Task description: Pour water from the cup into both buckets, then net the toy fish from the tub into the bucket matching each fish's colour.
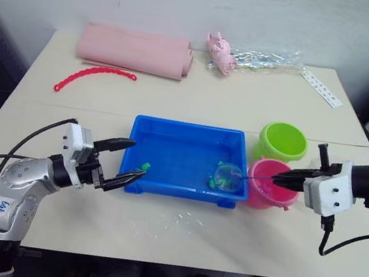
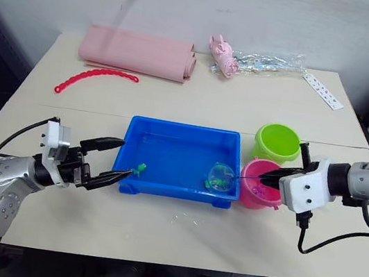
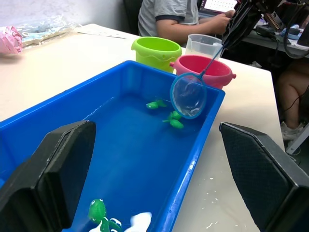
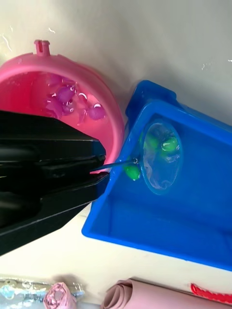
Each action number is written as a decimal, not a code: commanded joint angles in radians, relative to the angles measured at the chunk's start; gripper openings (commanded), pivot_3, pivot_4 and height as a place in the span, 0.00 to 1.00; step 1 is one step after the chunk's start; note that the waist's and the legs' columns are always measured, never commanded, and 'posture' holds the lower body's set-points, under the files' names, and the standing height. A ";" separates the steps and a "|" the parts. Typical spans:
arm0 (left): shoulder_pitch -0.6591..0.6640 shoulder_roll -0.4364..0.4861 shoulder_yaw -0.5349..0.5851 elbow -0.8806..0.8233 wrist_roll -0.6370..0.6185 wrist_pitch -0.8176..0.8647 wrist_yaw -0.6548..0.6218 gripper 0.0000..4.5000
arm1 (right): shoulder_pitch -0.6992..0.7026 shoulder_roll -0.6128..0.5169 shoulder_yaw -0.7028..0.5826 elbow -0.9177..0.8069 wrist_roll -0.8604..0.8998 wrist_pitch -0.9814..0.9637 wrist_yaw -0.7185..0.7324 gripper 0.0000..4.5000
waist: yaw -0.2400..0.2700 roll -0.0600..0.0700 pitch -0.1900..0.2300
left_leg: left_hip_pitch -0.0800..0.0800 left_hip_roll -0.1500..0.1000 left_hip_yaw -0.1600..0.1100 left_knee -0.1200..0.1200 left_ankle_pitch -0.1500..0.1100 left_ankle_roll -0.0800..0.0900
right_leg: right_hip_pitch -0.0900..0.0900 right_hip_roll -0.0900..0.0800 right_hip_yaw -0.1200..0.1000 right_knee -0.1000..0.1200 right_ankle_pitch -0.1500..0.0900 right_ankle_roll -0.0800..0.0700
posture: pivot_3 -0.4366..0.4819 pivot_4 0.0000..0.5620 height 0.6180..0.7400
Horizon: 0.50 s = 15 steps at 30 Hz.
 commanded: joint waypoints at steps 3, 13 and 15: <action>-0.013 -0.003 0.009 -0.012 -0.017 -0.016 0.005 0.99 | -0.037 -0.006 -0.021 -0.005 -0.013 -0.012 -0.015 0.00 | 0.000 0.000 0.000 | 0.000 0.000 0.000 0.000 0.000 0.000 | 0.000 0.000 0.000 0.000 0.000 0.000 | 0.48 0.27 1.00; -0.022 -0.025 -0.004 -0.001 -0.013 -0.029 0.009 0.99 | -0.161 0.018 0.037 0.109 -0.189 -0.135 -0.106 0.00 | 0.000 0.000 0.000 | 0.000 0.000 0.000 0.000 0.000 0.000 | 0.000 0.000 0.000 0.000 0.000 0.000 | 0.48 0.27 1.00; -0.034 -0.032 -0.012 0.009 -0.008 -0.032 0.007 0.99 | -0.191 0.037 0.064 0.118 -0.246 -0.106 -0.130 0.00 | -0.001 0.000 0.000 | 0.000 0.000 0.000 0.000 0.000 0.000 | 0.000 0.000 0.000 0.000 0.000 0.000 | 0.48 0.27 1.00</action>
